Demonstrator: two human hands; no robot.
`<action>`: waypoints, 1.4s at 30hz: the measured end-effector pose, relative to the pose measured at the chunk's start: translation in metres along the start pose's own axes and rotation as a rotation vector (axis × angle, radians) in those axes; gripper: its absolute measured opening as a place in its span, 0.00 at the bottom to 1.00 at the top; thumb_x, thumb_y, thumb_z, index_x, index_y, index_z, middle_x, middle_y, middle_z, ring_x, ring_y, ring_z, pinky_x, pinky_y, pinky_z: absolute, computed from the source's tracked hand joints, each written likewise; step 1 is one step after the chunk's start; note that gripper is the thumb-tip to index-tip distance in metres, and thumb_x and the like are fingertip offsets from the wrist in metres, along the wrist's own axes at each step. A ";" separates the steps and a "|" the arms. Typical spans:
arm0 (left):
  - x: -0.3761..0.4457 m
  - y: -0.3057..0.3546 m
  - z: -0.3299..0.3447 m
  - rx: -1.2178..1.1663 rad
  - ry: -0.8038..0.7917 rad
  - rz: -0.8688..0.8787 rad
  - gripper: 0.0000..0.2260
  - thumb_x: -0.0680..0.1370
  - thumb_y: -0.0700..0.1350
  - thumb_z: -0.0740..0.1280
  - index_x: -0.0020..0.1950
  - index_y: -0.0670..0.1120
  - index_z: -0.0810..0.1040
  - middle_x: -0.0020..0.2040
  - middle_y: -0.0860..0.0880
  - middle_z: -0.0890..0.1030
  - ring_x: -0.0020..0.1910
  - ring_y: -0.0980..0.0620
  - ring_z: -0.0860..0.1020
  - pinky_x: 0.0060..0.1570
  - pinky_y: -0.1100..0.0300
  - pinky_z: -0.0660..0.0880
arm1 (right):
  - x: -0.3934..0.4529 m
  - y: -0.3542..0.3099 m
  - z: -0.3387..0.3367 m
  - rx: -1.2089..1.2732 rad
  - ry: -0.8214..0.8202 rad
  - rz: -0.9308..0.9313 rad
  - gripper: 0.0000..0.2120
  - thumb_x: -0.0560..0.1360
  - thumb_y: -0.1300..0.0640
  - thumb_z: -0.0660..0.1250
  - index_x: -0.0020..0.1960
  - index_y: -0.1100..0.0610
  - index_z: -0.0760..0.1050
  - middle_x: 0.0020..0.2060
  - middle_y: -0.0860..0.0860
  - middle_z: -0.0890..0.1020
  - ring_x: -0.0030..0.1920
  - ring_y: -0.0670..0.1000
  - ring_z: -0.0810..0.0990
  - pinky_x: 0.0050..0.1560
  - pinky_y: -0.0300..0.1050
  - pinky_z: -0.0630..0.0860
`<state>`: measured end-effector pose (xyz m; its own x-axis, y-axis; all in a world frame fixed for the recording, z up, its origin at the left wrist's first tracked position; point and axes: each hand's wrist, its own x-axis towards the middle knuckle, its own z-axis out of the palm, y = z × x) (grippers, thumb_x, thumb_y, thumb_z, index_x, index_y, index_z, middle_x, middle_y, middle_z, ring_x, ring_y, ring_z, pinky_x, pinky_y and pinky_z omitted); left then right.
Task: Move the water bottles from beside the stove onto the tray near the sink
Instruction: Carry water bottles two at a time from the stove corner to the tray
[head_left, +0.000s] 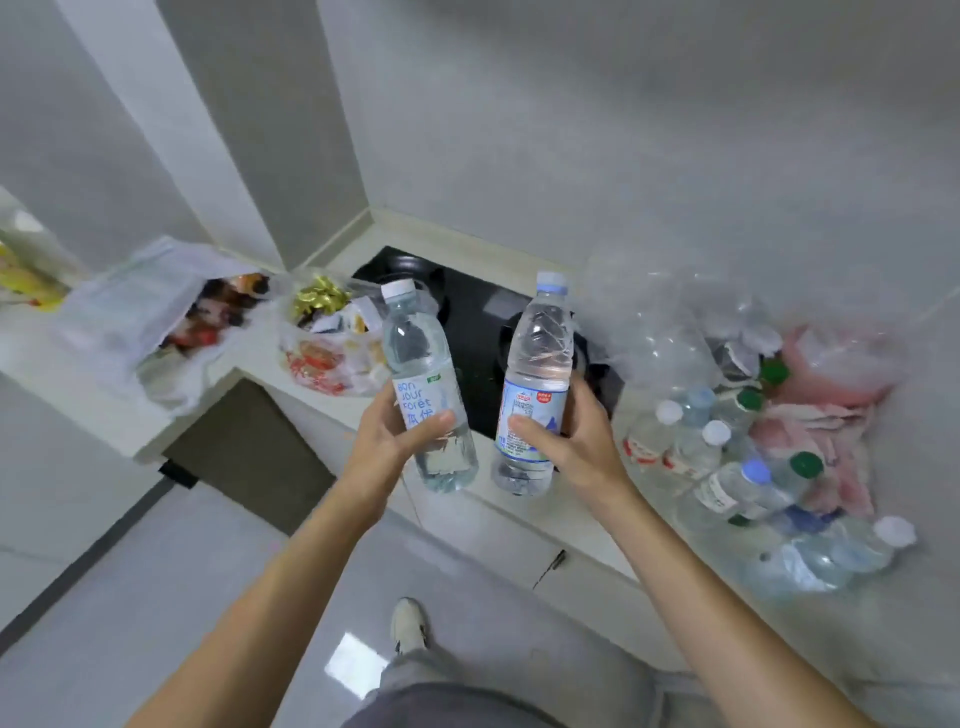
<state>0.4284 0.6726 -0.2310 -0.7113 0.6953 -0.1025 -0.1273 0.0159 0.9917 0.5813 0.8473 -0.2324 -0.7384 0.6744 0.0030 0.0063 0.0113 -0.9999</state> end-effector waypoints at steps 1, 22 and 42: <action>-0.012 0.008 -0.016 0.003 0.038 0.020 0.25 0.74 0.48 0.76 0.70 0.50 0.77 0.61 0.46 0.86 0.61 0.42 0.84 0.59 0.42 0.82 | 0.000 -0.008 0.018 0.010 -0.042 -0.011 0.28 0.68 0.54 0.80 0.66 0.53 0.77 0.57 0.54 0.86 0.58 0.56 0.86 0.60 0.57 0.84; -0.253 0.078 -0.462 -0.032 0.831 0.231 0.30 0.68 0.57 0.77 0.67 0.48 0.79 0.59 0.46 0.87 0.54 0.47 0.86 0.46 0.57 0.82 | -0.071 -0.087 0.565 0.151 -0.783 -0.097 0.24 0.70 0.62 0.78 0.64 0.60 0.77 0.56 0.60 0.86 0.56 0.57 0.86 0.52 0.46 0.84; -0.431 0.096 -0.792 -0.006 1.664 0.229 0.29 0.66 0.56 0.78 0.65 0.47 0.81 0.56 0.46 0.88 0.52 0.49 0.87 0.44 0.58 0.83 | -0.191 -0.087 1.062 0.209 -1.605 0.044 0.25 0.70 0.59 0.80 0.64 0.58 0.76 0.55 0.58 0.87 0.56 0.60 0.86 0.58 0.56 0.85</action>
<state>0.1755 -0.1946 -0.1523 -0.6209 -0.7811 0.0655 0.0751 0.0239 0.9969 0.0052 -0.0665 -0.1593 -0.6484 -0.7554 0.0946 0.0570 -0.1721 -0.9834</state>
